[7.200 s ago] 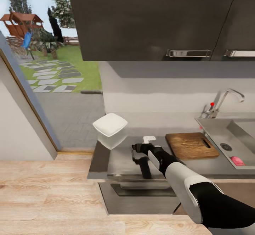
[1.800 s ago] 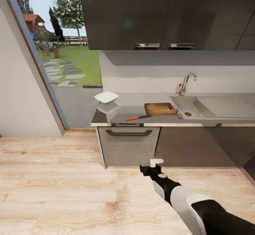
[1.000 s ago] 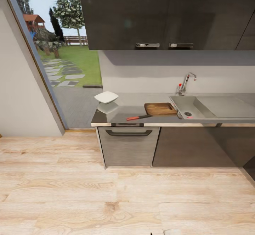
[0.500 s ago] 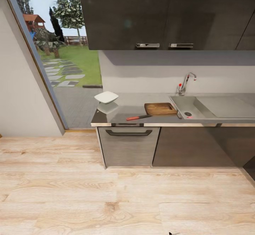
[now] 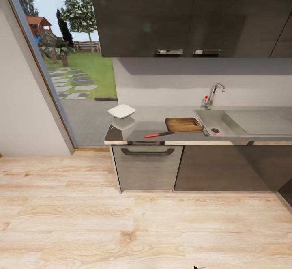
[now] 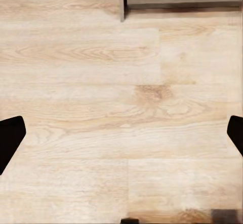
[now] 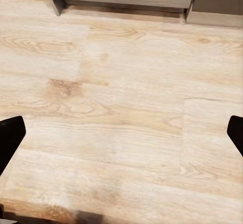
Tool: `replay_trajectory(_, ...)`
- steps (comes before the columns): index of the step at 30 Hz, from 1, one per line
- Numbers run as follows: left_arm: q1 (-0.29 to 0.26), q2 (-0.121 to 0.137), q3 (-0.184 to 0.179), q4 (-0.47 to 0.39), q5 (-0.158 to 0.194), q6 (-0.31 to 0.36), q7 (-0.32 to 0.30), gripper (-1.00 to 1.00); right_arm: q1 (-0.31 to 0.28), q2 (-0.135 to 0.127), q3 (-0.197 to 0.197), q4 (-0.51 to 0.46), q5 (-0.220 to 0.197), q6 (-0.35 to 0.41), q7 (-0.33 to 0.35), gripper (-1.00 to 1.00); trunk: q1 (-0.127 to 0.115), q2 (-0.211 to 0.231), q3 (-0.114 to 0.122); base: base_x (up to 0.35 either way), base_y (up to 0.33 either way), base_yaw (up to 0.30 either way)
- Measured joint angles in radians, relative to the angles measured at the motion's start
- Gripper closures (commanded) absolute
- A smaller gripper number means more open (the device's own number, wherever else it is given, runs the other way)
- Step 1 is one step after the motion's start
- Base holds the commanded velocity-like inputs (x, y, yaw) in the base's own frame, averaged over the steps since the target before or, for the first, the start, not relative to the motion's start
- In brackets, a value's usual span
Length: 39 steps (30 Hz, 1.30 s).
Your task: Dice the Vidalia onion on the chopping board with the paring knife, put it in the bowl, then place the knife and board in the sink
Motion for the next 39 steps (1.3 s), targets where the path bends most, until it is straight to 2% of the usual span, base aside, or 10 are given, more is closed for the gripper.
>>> replay_trajectory(1,0.026,0.0,0.0,-0.055,0.0,0.0,0.0,-1.0,0.0,0.0,0.0,0.0,0.0,0.0,0.0,-1.0,0.0,0.0,0.0,0.0,0.0,0.0)
replay_trajectory(4,0.088,0.0,0.0,-0.129,0.0,0.0,0.0,-1.0,0.0,0.0,0.0,0.0,0.0,0.0,0.0,-1.0,0.0,0.0,0.0,0.0,0.0,0.0)
replay_trajectory(8,0.136,-0.001,0.004,-0.156,0.001,0.0,0.0,-1.0,0.0,0.001,0.0,0.0,-0.001,0.0,-0.001,-1.0,0.0,0.0,0.0,0.0,0.0,0.0)
replay_trajectory(22,0.152,-0.004,0.007,-0.091,0.0,0.002,0.0,-1.0,0.0,0.0,0.0,0.0,0.0,-0.004,0.0,-1.0,0.0,0.0,0.0,0.152,-0.135,0.0)
replay_trajectory(28,0.152,-0.005,0.007,-0.089,0.0,0.002,0.0,-1.0,0.0,0.002,0.0,0.0,-0.001,-0.001,-0.004,-1.0,0.0,0.0,0.0,0.166,-0.279,0.0)
replay_trajectory(39,0.152,-0.006,0.007,-0.087,0.001,0.002,0.0,-1.0,0.0,0.01,-0.001,0.0,-0.001,0.0,-0.011,-1.0,0.0,0.0,0.0,0.021,-0.334,0.0)
